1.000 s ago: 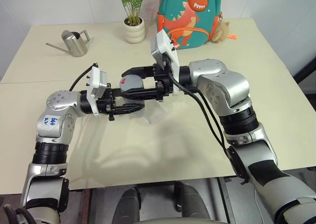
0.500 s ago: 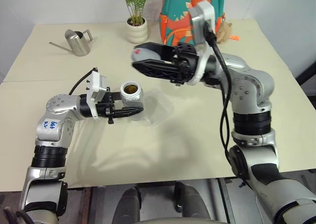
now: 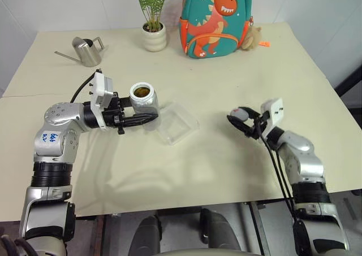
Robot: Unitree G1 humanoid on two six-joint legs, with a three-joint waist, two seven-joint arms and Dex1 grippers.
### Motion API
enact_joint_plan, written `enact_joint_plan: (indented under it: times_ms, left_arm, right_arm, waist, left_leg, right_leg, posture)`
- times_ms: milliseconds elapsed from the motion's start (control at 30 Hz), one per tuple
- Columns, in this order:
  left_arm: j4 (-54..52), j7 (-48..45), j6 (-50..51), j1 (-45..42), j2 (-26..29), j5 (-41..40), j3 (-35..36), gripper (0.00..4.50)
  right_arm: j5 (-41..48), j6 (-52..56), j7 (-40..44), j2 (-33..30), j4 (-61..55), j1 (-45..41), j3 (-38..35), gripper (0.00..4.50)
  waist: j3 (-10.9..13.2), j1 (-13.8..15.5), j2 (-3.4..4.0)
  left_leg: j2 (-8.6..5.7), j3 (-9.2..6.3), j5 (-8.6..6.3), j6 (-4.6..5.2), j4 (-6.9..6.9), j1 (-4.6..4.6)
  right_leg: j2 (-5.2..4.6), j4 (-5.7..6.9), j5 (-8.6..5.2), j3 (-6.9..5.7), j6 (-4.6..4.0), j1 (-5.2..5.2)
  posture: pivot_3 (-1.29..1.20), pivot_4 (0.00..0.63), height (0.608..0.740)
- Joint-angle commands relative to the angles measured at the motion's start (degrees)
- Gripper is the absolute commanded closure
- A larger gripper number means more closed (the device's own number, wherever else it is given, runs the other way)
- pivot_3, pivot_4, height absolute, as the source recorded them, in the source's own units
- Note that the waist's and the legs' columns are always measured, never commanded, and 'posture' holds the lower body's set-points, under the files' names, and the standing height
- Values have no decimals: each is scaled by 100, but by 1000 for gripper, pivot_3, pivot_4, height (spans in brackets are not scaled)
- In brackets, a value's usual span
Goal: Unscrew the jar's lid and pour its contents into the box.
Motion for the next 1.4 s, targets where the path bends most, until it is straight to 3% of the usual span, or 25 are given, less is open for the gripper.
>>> enact_joint_plan:
  times_ms: [33, 133, 333, 567, 667, 800, 900, 967, 1100, 1233, 1400]
  left_arm:
    - [51, -50, -58, -163, 12, -98, 106, 2492]
    - [147, -85, -96, -246, 14, -38, 54, 2492]
    - [499, 8, -331, -577, -120, 231, -128, 2492]
    - [1154, 160, -699, -1197, -170, 717, -330, 2492]
    - [1382, 479, -1069, -1476, -153, 1187, -491, 2492]
    - [1461, 993, -2307, -1627, -177, 2034, -761, 2492]
    - [2020, 2080, -3920, -1710, -338, 2889, -837, 2492]
    - [2406, 3225, -4952, -1764, -334, 3910, -1074, 2492]
    - [2964, 5441, -6281, -1937, -317, 5602, -1470, 2492]
    - [3313, 8111, -6500, -2333, -147, 7528, -2099, 2492]
    - [3610, 11592, -5581, -2971, -1, 10021, -3594, 2492]
  right_arm:
    - [163, -63, 85, -82, -353, 163, -166, 982]
    - [260, 94, 116, -236, -771, 320, -220, 32]
    - [864, 970, 574, -818, -2150, 417, -257, 32]
    - [1614, 2110, 915, -1405, -3594, -276, -3, 32]
    - [1708, 2329, 986, -1502, -3800, -562, 119, 32]
    - [1710, 2439, 865, -1449, -3860, -579, 120, 32]
    - [1609, 2400, 783, -1411, -3869, -419, 153, 32]
    - [1645, 2445, 676, -1357, -3936, -352, 144, 32]
    - [1695, 2518, 514, -1306, -4092, -231, 140, 32]
    - [1736, 2554, 391, -1292, -4180, -142, 132, 32]
    - [1756, 2592, 234, -1198, -4295, -91, 161, 32]
  waist:
    - [0, -9, 1]
    - [0, 0, 1]
    - [1, 23, 1]
    - [1, 46, -1]
    - [1, 87, -1]
    - [1, 168, -2]
    - [1, 243, -2]
    - [1, 290, -2]
    - [1, 300, -2]
    - [1, 310, -3]
    - [1, 310, -5]
  left_leg:
    - [0, 1, 0, 0, 0, 0]
    - [1, 3, 0, 0, 0, 2]
    - [1, 5, -1, 1, 1, 2]
    - [5, 5, -1, 2, 4, 1]
    - [5, 5, -2, 2, 4, 1]
    - [5, 9, -4, 4, 3, -8]
    - [5, 12, -5, 4, 7, -16]
    - [5, 15, -5, 4, 8, -17]
    - [5, 18, -6, 4, 8, -17]
    - [4, 18, -7, 6, 8, -20]
    - [4, 20, -9, 10, 6, -19]
  right_leg:
    - [0, 0, 1, 2, 0, -1]
    - [1, -1, 3, 5, 2, 0]
    - [2, -3, 5, 7, 3, 0]
    - [7, -7, 10, 7, 0, 0]
    - [8, -11, 10, 7, 0, -1]
    - [7, -19, 11, 7, 2, -5]
    - [6, -29, 14, 7, 6, -7]
    - [6, -31, 15, 7, 9, -8]
    - [6, -32, 19, 7, 13, -8]
    - [6, -35, 23, 7, 16, -8]
    - [6, -36, 26, 10, 20, -8]
  posture:
    - [0, 150, 740]
    - [0, 150, 740]
    - [0, 150, 740]
    - [0, 150, 740]
    - [0, 150, 740]
    - [0, 150, 740]
    - [0, 150, 740]
    - [0, 150, 740]
    - [0, 150, 740]
    - [0, 150, 740]
    - [0, 150, 740]
